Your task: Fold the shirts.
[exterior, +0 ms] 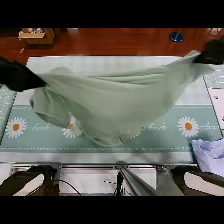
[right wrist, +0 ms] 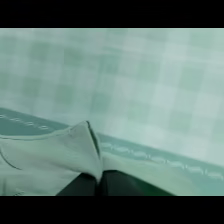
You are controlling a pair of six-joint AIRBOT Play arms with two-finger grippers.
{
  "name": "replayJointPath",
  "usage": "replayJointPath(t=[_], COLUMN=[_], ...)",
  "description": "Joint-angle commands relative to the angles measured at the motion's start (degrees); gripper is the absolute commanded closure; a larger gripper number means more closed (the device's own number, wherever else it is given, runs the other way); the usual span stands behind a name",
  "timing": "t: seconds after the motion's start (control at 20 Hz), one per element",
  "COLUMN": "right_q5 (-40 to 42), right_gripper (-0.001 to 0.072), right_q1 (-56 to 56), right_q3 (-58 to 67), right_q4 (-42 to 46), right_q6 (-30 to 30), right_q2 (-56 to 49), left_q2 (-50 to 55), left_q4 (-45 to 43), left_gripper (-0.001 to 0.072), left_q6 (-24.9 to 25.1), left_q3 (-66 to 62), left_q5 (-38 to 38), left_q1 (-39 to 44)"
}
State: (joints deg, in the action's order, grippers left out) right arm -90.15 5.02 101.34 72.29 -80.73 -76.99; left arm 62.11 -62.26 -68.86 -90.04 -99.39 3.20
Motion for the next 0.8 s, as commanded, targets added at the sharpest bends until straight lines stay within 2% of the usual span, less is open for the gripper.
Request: replayJointPath(t=[0.0, 0.15, 0.25, 0.45, 0.5, 0.6, 0.65, 0.75], right_q5=[14.1, 30.2, 36.0, 32.8, 31.7, 29.5, 26.2, 17.2], right_gripper=[0.0693, 0.0693, 0.0693, 0.0692, 0.0672, 0.0351, 0.0294, 0.0292], right_q1=[-5.9, -6.4, -6.4, -6.4, -6.4, -5.7, -5.1, -3.0], right_q3=[0.1, 0.1, 0.1, 0.1, 0.1, 0.2, 0.5, 0.5], right_q4=[7.8, 8.8, 8.4, 7.8, 7.8, 7.8, 7.8, 8.5], right_q6=[0.4, -3.6, -4.6, -4.6, -4.6, -4.0, -2.2, 0.1], right_q2=[-13.2, -19.1, -21.2, -25.3, -26.0, -25.0, -23.2, -18.6], left_q2=[7.2, 14.2, 18.3, 24.6, 25.6, 26.9, 27.1, 27.2], left_q4=[0.1, 0.1, 0.1, 0.1, 0.1, 0.1, 0.1, 0.1], left_gripper=[0.0682, 0.0682, 0.0682, 0.0682, 0.0682, 0.0682, 0.0682, 0.0682], left_q6=[2.7, 5.3, 5.4, 5.4, 5.4, 5.4, 5.4, 5.4], left_q3=[9.8, 11.7, 11.7, 11.7, 11.7, 11.7, 11.7, 11.7], left_q5=[6.4, 7.5, 9.0, 12.3, 12.4, 12.4, 12.4, 12.4], left_q1=[0.0, 0.0, 0.0, 0.0, 0.0, 0.0, 0.0, 0.0])
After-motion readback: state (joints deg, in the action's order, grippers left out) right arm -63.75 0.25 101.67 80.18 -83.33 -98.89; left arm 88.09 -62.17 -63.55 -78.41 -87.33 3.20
